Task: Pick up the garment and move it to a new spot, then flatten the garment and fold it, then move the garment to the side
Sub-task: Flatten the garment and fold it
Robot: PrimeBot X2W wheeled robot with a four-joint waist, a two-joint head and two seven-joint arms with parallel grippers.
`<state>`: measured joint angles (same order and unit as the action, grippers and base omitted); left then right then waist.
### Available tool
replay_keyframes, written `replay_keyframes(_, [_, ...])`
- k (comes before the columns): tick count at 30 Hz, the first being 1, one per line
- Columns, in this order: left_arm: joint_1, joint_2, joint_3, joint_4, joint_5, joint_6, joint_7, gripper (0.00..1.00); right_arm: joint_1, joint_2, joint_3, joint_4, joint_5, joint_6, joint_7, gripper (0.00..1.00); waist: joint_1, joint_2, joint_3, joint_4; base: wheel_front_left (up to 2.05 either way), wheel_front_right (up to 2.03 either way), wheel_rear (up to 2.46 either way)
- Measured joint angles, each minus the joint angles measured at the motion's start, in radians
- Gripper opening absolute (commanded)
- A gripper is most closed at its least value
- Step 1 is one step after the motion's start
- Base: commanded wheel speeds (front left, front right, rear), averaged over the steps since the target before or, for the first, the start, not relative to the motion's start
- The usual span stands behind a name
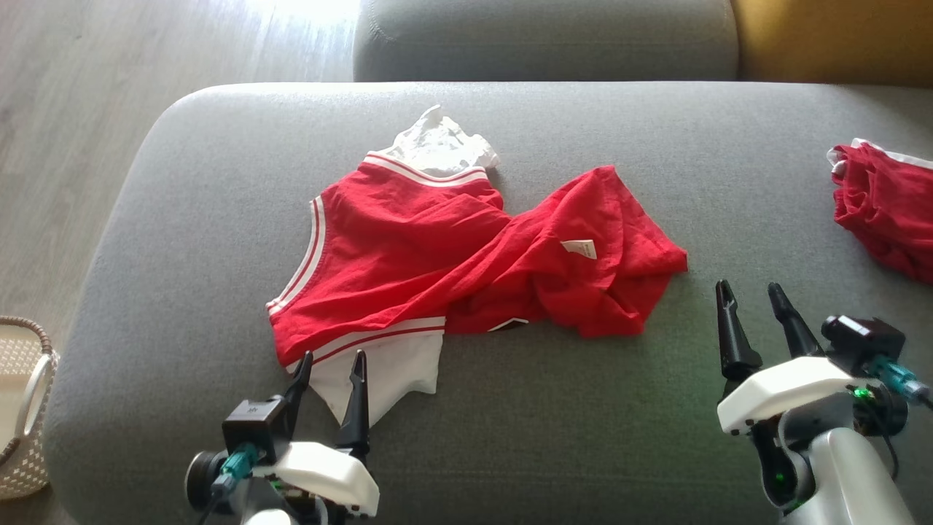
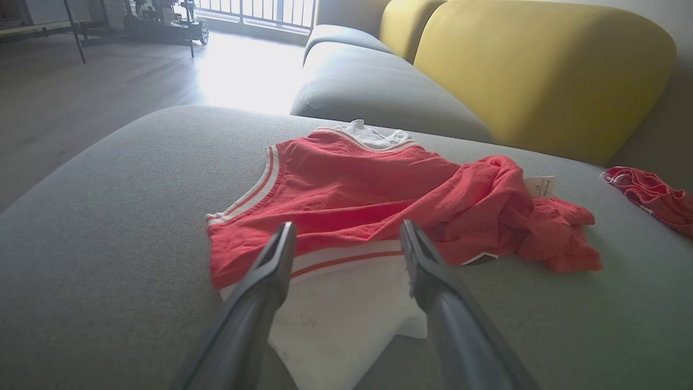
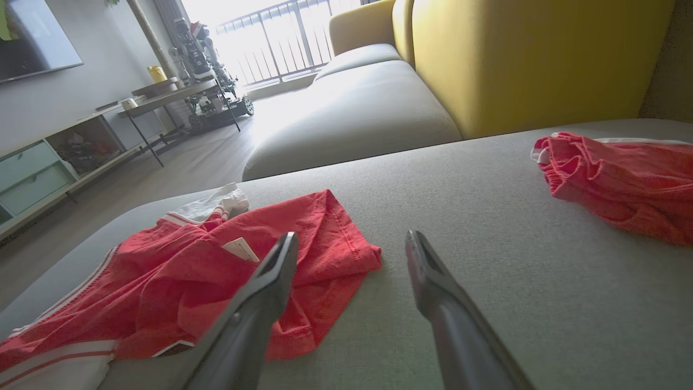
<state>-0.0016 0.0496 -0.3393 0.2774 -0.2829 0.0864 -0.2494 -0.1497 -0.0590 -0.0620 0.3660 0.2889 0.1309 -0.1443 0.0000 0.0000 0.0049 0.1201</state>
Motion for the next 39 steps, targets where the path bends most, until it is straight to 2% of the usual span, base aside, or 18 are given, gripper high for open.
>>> replay_keyframes(5, [0.0, 0.0, -0.003, 0.003, 0.0, -0.003, 0.0, 1.0, 0.0, 0.002, 0.02, -0.02, 0.053, 0.0, 0.03, 1.0, 0.0, 0.0, 0.006, 0.011, 0.0, 0.0, 0.0])
replay_keyframes(8, [0.0, 0.0, -0.008, 0.003, 0.0, -0.003, 0.0, 1.0, -0.005, 0.009, 0.068, -0.012, 0.137, 0.0, 0.077, 1.0, 0.0, 0.0, 0.022, 0.027, 0.0, 0.0, 0.0])
replay_keyframes(16, [-0.009, 0.0, -0.033, 0.009, 0.0, -0.005, 0.0, 1.0, -0.116, 0.008, 0.049, 0.11, 0.303, 0.0, 0.123, 1.0, 0.0, 0.0, 0.073, 0.078, 0.0, 0.0, 0.0])
replay_keyframes(27, [-0.072, -0.001, -0.073, 0.004, -0.011, -0.001, 0.0, 1.0, -0.278, 0.006, 0.028, 0.292, 0.324, 0.0, 0.186, 1.0, 0.0, 0.0, 0.165, 0.151, 0.0, 0.0, 0.0])
replay_keyframes(38, [-0.086, -0.001, -0.082, 0.004, -0.021, 0.011, 0.0, 1.0, -0.298, 0.006, 0.05, 0.35, 0.35, 0.0, 0.158, 1.0, 0.0, 0.0, 0.181, 0.167, 0.0, 0.0, 0.0])
replay_keyframes(39, [-0.087, -0.001, -0.082, 0.005, -0.021, 0.011, 0.0, 1.0, -0.3, 0.006, 0.055, 0.353, 0.357, 0.0, 0.154, 0.91, 0.0, 0.0, 0.18, 0.166, 0.0, 0.0, 0.0])
